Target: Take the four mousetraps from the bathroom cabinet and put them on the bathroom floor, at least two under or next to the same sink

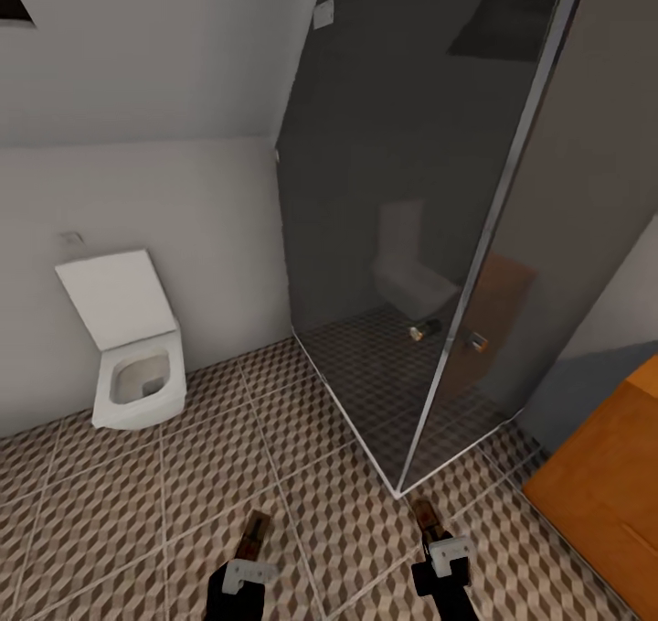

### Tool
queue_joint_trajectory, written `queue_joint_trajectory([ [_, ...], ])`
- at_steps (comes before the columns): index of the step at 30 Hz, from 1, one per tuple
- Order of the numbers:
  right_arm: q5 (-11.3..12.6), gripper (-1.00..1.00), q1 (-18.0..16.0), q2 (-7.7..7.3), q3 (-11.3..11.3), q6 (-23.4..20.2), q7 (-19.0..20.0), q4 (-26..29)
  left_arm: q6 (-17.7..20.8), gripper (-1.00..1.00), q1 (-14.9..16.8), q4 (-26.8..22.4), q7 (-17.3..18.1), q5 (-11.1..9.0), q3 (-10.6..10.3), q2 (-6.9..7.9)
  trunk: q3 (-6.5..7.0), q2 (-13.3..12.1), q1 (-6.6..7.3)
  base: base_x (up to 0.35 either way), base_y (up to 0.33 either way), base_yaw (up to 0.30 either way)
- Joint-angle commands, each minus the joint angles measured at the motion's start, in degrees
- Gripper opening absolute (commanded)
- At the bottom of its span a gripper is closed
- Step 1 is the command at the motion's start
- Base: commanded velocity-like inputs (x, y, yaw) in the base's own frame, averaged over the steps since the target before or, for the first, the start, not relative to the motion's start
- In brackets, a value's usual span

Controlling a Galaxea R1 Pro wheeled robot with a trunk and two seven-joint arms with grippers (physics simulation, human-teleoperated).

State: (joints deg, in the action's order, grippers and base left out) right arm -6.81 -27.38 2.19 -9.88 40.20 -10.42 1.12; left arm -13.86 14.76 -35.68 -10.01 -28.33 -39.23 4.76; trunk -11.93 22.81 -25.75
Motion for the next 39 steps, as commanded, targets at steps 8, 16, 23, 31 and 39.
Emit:
queue_joint_trajectory([
  [8, -0.58, -1.0, -0.05, 0.02, -0.14, 0.05, -0.57, -0.06, -0.21, -1.0, 0.09, -0.06, -0.62, -0.23, -0.49, 0.07, 0.44, 0.11, -0.03, 0.0, 0.0, 0.203],
  [16, -0.58, -1.0, -0.05, 0.07, -0.14, 0.05, -0.59, -0.06, -0.19, -1.0, 0.09, -0.01, -0.62, -0.23, -0.49, -0.14, 0.99, 0.11, -0.03, 0.0, 0.0, 0.203],
  [23, -0.58, -1.0, -0.05, 0.06, -0.14, 0.05, -0.58, -0.06, -0.2, -1.0, 0.09, 0.28, -0.62, -0.23, -0.5, -0.5, 1.47, 0.11, -0.03, 0.0, 0.0, 0.203],
  [31, -0.58, -1.0, -0.05, 0.09, -0.14, 0.05, -0.6, -0.06, -0.21, -1.0, 0.09, 0.43, -0.62, -0.23, -0.51, -0.54, 2.01, 0.11, -0.03, 0.0, 0.0, 0.203],
  [39, -0.57, -1.0, -0.05, 0.09, -0.14, 0.05, -0.6, -0.06, -0.21, -1.0, 0.09, 0.51, -0.62, -0.23, -0.5, -0.63, 2.56, 0.11, -0.03, 0.0, 0.0, 0.204],
])
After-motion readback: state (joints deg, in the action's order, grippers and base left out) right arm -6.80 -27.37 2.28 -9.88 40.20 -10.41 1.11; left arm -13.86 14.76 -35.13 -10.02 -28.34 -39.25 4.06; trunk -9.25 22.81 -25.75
